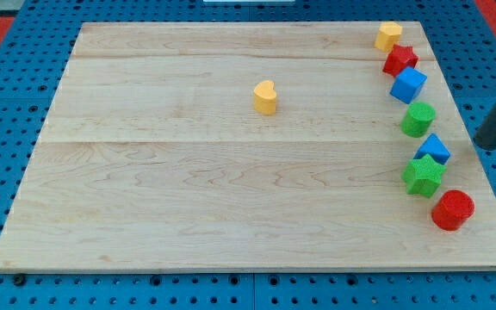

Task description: Move the blue triangle away from the green star

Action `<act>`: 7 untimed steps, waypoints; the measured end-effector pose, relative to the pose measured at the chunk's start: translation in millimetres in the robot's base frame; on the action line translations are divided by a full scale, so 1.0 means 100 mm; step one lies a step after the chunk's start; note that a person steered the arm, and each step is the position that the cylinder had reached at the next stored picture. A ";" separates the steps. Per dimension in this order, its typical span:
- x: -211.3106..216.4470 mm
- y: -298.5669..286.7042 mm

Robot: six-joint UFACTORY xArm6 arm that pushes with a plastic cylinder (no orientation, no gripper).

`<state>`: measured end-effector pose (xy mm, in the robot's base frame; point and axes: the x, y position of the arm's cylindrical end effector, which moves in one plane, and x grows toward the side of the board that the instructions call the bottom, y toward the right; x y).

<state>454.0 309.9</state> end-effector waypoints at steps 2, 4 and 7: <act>0.01 -0.29; 0.40 -0.45; 0.25 -1.07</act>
<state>479.3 203.3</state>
